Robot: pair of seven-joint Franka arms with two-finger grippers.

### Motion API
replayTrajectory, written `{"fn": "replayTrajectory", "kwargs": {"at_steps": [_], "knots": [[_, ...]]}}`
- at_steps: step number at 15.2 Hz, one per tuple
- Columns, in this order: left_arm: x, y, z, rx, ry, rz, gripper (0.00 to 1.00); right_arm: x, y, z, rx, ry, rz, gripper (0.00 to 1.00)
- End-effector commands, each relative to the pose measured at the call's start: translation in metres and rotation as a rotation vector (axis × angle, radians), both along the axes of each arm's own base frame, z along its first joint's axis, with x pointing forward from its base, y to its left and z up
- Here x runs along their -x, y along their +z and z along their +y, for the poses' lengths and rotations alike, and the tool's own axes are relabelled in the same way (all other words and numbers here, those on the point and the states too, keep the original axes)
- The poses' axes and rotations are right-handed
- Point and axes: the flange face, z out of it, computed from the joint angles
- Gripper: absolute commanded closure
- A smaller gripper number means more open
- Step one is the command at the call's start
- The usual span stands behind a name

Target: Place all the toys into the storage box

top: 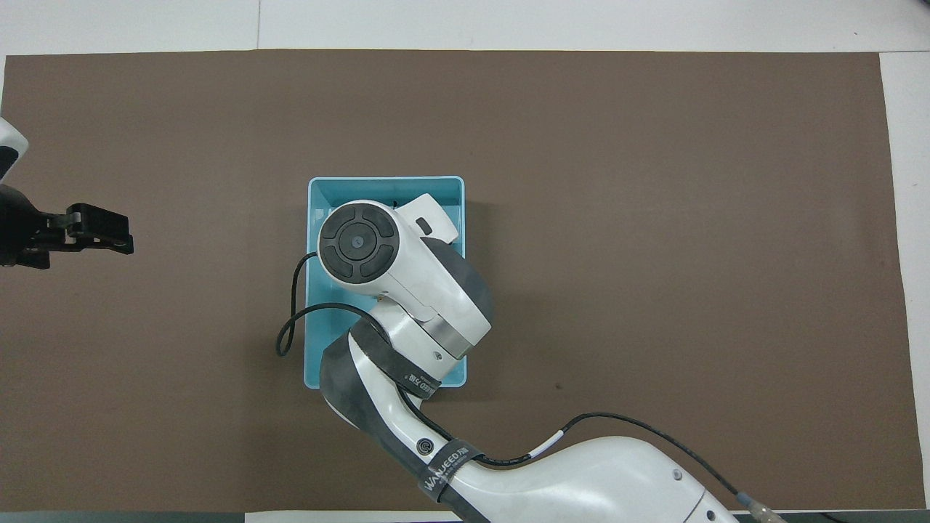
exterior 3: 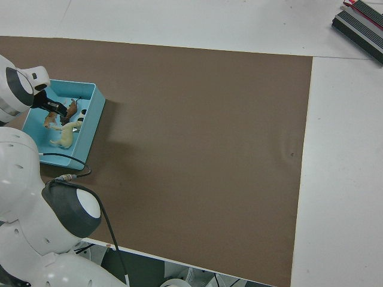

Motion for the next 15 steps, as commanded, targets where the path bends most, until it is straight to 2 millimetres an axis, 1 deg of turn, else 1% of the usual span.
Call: {"fn": "replayTrajectory", "kwargs": {"at_steps": [1,2,3,4,5,6,7,8,9,10,11,12,13,14,15], "knots": [[-0.004,-0.002,0.011,0.020,-0.007,0.023,0.00,-0.006,0.019,-0.009,-0.033,-0.100,-0.008,0.00],[-0.008,-0.003,0.013,0.034,-0.005,0.005,0.00,-0.008,0.025,-0.012,-0.031,-0.119,-0.026,0.00],[-0.016,-0.013,0.015,0.043,-0.001,0.023,0.00,-0.015,0.037,-0.020,-0.042,-0.131,-0.043,0.00],[-0.024,-0.015,0.016,0.045,-0.002,0.034,0.00,-0.021,0.058,-0.032,-0.061,-0.143,-0.064,0.00],[-0.028,-0.009,0.016,0.049,-0.003,0.028,0.00,-0.037,0.080,-0.057,-0.073,-0.162,-0.091,0.00],[-0.025,-0.009,0.015,0.047,-0.006,0.046,0.00,-0.049,0.105,-0.085,-0.087,-0.167,-0.116,0.00],[-0.020,-0.008,0.011,0.048,-0.015,0.059,0.00,-0.063,0.126,-0.119,-0.088,-0.144,-0.137,0.00],[-0.018,-0.010,0.013,0.048,-0.015,0.059,0.00,-0.075,0.141,-0.152,-0.073,-0.092,-0.148,0.00],[-0.020,-0.009,0.013,0.048,-0.041,0.049,0.00,-0.088,0.155,-0.189,-0.055,-0.016,-0.161,0.00],[-0.020,-0.009,0.010,0.052,-0.088,0.040,0.00,-0.101,0.164,-0.225,-0.037,0.058,-0.175,0.00],[-0.018,-0.010,0.010,0.053,-0.104,0.046,0.00,-0.113,0.172,-0.267,-0.017,0.127,-0.189,0.00],[-0.016,-0.007,0.010,0.055,-0.104,0.043,0.00,-0.121,0.178,-0.307,0.004,0.176,-0.190,0.00],[-0.017,-0.006,0.013,0.055,-0.102,0.037,0.00,-0.125,0.185,-0.340,0.016,0.191,-0.188,0.00],[-0.017,-0.002,0.012,0.053,-0.106,0.029,0.00,-0.129,0.194,-0.384,0.020,0.182,-0.188,0.00],[-0.017,-0.003,0.013,0.055,-0.104,0.030,0.00,-0.128,0.200,-0.409,0.027,0.180,-0.177,0.00]]}}
